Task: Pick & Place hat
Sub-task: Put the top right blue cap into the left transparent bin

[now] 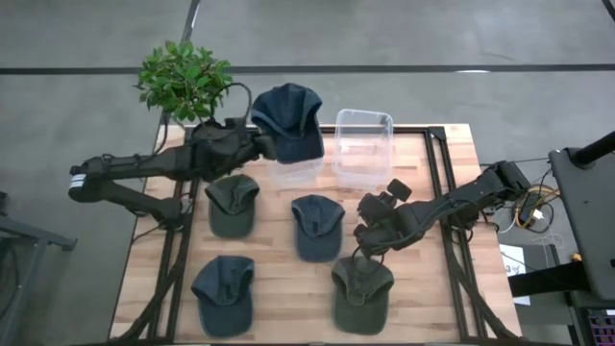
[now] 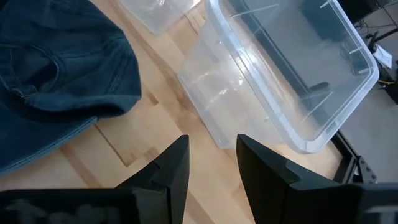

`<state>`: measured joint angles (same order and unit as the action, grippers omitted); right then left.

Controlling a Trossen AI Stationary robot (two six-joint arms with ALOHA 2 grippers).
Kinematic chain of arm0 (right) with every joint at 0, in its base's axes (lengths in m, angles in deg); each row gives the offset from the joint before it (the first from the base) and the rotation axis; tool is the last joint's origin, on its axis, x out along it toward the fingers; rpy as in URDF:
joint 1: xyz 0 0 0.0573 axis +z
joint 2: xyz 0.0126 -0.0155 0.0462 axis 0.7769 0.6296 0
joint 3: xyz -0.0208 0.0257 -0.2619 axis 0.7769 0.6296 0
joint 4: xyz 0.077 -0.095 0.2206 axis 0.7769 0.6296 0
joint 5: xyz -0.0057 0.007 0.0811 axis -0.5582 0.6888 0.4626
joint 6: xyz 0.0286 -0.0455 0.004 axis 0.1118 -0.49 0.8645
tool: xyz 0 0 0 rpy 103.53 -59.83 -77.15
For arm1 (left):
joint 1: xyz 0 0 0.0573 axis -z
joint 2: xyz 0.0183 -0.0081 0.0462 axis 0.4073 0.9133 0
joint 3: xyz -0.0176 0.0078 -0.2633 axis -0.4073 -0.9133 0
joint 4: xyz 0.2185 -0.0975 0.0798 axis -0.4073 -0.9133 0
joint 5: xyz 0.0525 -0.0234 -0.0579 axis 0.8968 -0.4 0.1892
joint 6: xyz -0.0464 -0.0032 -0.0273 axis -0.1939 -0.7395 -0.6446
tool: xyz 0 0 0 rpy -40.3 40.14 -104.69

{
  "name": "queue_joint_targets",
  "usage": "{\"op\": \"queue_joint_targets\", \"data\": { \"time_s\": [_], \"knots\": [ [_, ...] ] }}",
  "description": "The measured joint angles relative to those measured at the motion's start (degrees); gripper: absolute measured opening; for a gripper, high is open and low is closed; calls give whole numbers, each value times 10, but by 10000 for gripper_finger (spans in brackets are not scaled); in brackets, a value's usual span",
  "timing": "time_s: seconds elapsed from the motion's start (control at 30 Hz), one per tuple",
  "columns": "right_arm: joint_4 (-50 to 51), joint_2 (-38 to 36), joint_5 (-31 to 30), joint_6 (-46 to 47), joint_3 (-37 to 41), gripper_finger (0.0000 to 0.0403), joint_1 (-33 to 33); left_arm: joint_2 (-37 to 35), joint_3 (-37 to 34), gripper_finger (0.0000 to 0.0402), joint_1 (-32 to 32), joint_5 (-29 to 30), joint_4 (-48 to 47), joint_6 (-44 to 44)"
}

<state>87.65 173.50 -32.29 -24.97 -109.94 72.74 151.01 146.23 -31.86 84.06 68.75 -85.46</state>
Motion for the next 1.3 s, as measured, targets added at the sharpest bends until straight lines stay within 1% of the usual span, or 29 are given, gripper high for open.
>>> {"op": "queue_joint_targets", "data": {
  "time_s": [0.1, 0.3, 0.37, 0.6, 0.8, 1.0, 1.2, 1.3],
  "knots": [
    [-4, -2, 1, 0, 0, 127, 0, 39, 31, 5, -21, 0, -42, -4],
    [-10, -2, 1, 0, 0, 127, 0, 106, 69, 5, -52, -4, -154, -58],
    [-10, -2, 1, 0, 0, 127, 0, 118, 71, 5, -59, -5, -185, -90],
    [-11, -3, 2, -2, 0, 127, 0, 127, 60, 5, -75, -8, -246, -146],
    [-11, -3, 2, -17, -3, 127, 0, 129, 60, 6, -76, -15, -247, -165],
    [-11, -3, 2, -18, -7, 127, 0, 148, 59, 24, -79, -15, -241, -166],
    [-12, -3, 2, -18, -10, 127, 0, 175, 59, 19, -88, -16, -230, -165],
    [-12, -3, 2, -18, -10, 127, 0, 182, 59, 19, -90, -27, -231, -164]
  ]
}}
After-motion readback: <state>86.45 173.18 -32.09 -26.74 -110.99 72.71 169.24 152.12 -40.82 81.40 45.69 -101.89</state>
